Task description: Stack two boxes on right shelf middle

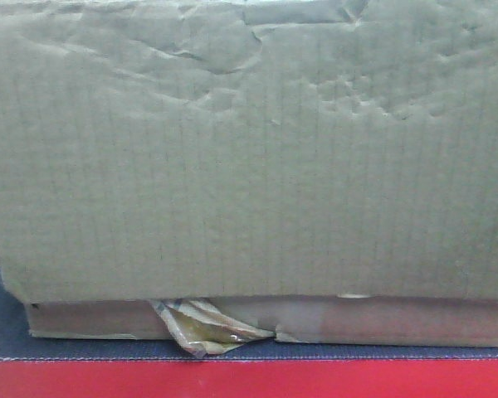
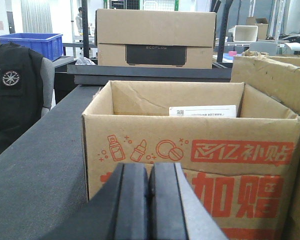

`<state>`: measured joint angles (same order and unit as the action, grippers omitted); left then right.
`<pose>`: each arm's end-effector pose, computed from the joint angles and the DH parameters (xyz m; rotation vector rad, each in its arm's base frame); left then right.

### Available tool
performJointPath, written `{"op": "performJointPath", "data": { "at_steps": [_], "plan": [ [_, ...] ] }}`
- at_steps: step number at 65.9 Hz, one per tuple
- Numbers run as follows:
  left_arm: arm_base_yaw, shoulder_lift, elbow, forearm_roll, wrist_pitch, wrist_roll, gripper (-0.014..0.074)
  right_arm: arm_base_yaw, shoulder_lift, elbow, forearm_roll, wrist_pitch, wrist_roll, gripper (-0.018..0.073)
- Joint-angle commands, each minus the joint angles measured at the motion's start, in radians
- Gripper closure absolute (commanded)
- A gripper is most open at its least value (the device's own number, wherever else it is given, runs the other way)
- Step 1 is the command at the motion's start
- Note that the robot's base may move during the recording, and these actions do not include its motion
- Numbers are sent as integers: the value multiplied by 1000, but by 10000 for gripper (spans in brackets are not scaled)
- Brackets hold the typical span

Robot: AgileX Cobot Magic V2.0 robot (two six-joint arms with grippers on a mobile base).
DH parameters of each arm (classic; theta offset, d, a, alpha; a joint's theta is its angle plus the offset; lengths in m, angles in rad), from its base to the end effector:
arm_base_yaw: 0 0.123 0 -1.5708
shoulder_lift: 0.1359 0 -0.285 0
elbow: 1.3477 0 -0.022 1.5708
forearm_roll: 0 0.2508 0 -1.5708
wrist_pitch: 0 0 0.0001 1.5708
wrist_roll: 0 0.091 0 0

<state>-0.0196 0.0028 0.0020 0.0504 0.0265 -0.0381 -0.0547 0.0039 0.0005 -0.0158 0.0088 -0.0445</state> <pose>0.0567 -0.0010 0.2100 0.0231 1.5147 -0.0049 0.0566 -0.0031 0.2120 -0.0041 1.4975 -0.0928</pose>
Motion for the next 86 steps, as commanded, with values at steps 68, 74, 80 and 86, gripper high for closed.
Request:
{"op": "performJointPath", "data": {
  "at_steps": [68, 74, 80, 86],
  "plan": [
    [2, 73, -321, 55, 204, 1, 707, -3, -4, -1, 2, -17, -1, 724],
    [2, 185, -445, 55, 277, 1, 707, -3, -4, -1, 2, -17, -1, 724],
    [2, 330, -564, 55, 332, 1, 707, -3, -4, -1, 2, -17, -1, 724],
    [2, 489, -678, 51, 392, 1, 707, -3, -4, -1, 2, -17, -1, 724]
  ]
}}
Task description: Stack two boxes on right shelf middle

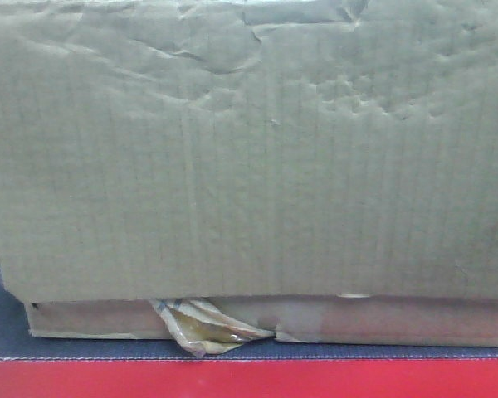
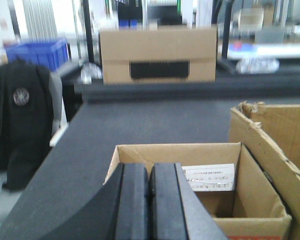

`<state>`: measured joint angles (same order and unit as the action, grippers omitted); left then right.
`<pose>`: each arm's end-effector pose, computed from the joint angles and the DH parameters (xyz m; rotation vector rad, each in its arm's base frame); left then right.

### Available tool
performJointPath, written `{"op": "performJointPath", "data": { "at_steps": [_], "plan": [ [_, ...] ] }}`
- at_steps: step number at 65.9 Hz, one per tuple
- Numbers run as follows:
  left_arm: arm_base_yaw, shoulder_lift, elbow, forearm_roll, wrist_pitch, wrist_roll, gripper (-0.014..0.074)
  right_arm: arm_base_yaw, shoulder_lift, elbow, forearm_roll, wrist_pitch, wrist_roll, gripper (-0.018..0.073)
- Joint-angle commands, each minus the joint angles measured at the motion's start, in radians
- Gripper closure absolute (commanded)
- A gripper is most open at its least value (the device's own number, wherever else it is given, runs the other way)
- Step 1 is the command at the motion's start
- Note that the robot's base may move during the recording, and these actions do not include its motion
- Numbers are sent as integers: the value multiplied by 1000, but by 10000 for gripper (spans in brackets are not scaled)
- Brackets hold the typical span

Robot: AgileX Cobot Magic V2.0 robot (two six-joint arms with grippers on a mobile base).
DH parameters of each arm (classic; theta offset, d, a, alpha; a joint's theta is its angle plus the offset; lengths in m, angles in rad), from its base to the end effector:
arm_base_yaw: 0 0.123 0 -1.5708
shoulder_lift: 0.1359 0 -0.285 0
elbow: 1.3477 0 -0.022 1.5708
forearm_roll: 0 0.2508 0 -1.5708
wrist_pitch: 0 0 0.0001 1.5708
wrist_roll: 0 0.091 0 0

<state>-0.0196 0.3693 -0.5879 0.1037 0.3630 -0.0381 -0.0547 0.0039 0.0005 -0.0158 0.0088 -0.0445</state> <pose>0.0740 0.0019 0.3523 0.0355 1.6261 0.0601 0.0566 -0.0031 0.2120 -0.0041 1.4975 -0.0928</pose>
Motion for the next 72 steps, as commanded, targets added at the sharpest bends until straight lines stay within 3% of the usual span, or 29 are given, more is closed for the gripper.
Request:
{"op": "performJointPath", "data": {
  "at_steps": [1, 13, 31, 39, 47, 57, 72],
  "plan": [
    [2, 135, -96, -4, 61, 1, 707, -3, -4, -1, 2, -17, -1, 724],
    [2, 415, -299, -45, 203, 1, 707, -3, -4, -1, 2, -17, -1, 724],
    [2, 666, -424, -51, 187, 1, 707, -3, -4, -1, 2, -17, -1, 724],
    [2, 722, -434, -104, 150, 1, 707, -3, -4, -1, 2, -17, -1, 724],
    [3, 782, -507, -120, 286, 5, 707, -3, -4, -1, 2, -17, -1, 724],
    [74, 888, -657, -150, 484, 155, 707, -3, -4, -1, 2, -17, -1, 724],
    [273, 992, -800, -390, 697, 442, 707, -3, -4, -1, 2, -17, -1, 724]
  ]
}}
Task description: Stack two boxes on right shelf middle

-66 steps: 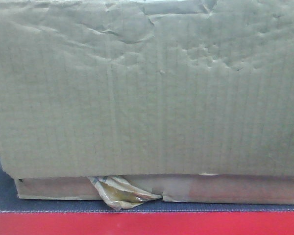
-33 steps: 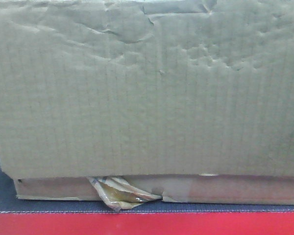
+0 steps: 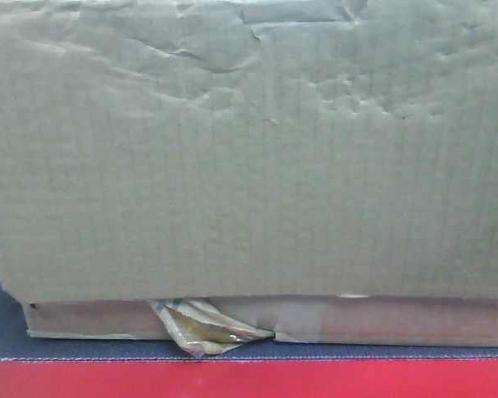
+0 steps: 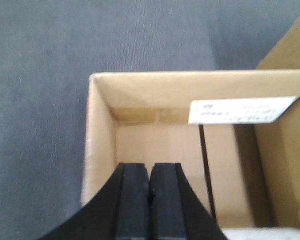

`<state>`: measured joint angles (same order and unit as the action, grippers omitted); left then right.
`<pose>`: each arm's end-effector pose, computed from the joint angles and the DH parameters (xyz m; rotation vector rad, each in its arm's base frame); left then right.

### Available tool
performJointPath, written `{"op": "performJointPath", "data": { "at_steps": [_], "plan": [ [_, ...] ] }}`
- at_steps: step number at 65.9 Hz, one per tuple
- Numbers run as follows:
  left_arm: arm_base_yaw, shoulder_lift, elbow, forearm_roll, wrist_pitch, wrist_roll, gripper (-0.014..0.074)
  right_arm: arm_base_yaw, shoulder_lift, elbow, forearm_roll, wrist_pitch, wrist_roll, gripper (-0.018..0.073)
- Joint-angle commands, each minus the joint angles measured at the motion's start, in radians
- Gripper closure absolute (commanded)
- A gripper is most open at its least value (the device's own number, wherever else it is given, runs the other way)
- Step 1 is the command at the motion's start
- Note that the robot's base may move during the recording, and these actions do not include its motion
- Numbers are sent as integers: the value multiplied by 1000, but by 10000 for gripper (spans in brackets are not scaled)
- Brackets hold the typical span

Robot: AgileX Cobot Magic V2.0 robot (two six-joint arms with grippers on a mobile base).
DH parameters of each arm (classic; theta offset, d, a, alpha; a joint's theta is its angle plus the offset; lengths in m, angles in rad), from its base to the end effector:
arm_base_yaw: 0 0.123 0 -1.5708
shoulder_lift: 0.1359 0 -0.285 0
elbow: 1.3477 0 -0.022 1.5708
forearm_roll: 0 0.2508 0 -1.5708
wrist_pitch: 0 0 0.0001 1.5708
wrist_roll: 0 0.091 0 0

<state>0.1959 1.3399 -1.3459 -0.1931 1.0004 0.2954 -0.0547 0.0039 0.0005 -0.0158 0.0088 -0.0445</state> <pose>0.2740 0.0394 0.3816 0.0627 2.4526 -0.0313 0.0566 -0.0031 0.2120 -0.0041 1.4975 -0.0928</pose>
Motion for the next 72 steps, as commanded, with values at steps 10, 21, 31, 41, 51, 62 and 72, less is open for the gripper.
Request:
{"op": "performJointPath", "data": {
  "at_steps": [10, 21, 31, 41, 51, 62, 72],
  "plan": [
    [133, 38, -48, -105, 25, 131, 707, -3, -4, -1, 2, -17, -1, 724],
    [149, 63, -48, -89, 23, 140, 594, -3, -4, -1, 2, -17, -1, 724],
    [140, 118, -48, -99, 18, 148, 293, -3, -4, -1, 2, -17, -1, 724],
    [140, 181, -48, -126, 21, 148, 185, -3, -4, -1, 2, -17, -1, 724],
    [140, 232, -48, -114, 19, 150, 242, -3, -4, -1, 2, -17, -1, 724],
    [137, 274, -48, -115, 30, 157, 290, -3, -4, -1, 2, -17, -1, 724],
    [116, 282, -48, -114, 32, 167, 318, -3, -4, -1, 2, -17, -1, 724]
  ]
}}
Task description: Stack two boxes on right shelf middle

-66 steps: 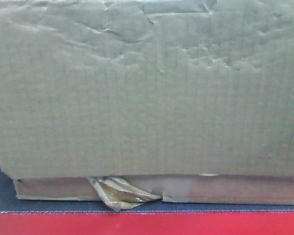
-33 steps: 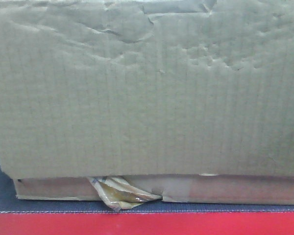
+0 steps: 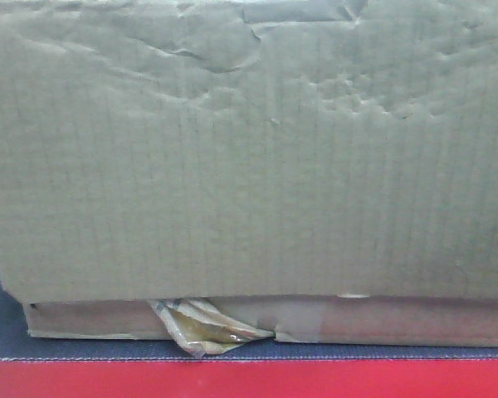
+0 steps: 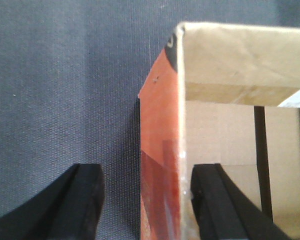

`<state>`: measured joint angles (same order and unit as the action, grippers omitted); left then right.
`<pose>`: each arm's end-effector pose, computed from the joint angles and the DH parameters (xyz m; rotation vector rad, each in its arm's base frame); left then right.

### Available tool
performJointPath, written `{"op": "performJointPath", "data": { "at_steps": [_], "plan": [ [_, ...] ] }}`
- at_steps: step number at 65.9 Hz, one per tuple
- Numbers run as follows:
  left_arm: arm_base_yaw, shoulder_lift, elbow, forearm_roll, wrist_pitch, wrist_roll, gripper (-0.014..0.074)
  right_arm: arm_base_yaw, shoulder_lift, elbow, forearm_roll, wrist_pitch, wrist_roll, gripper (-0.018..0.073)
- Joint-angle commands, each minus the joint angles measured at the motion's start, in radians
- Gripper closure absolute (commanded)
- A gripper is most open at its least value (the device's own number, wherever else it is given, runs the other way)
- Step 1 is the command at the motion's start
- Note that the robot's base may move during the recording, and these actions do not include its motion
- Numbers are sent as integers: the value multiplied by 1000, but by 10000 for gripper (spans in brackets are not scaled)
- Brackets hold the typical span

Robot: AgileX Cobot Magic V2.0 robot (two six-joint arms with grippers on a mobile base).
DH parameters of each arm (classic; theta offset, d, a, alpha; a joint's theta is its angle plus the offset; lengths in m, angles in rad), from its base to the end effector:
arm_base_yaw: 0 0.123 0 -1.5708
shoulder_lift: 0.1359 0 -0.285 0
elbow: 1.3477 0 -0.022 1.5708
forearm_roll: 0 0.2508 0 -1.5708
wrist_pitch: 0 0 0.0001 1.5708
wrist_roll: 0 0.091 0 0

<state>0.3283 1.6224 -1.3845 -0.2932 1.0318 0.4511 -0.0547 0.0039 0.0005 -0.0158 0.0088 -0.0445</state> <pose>0.3284 0.0880 0.3061 0.0283 2.6756 -0.1505 0.0566 -0.0031 0.2120 -0.0041 1.4975 -0.0928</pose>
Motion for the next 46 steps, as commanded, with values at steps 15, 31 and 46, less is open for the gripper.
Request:
{"op": "performJointPath", "data": {
  "at_steps": [15, 31, 46],
  "plan": [
    [-85, -1, -10, 46, -40, 1, 596, -3, -4, -1, 2, -17, -1, 724],
    [-82, -1, -10, 55, -71, -97, 707, -3, -4, -1, 2, -17, -1, 724],
    [-39, -24, -116, 87, -69, -203, 707, -3, -4, -1, 2, -17, -1, 724]
  ]
}}
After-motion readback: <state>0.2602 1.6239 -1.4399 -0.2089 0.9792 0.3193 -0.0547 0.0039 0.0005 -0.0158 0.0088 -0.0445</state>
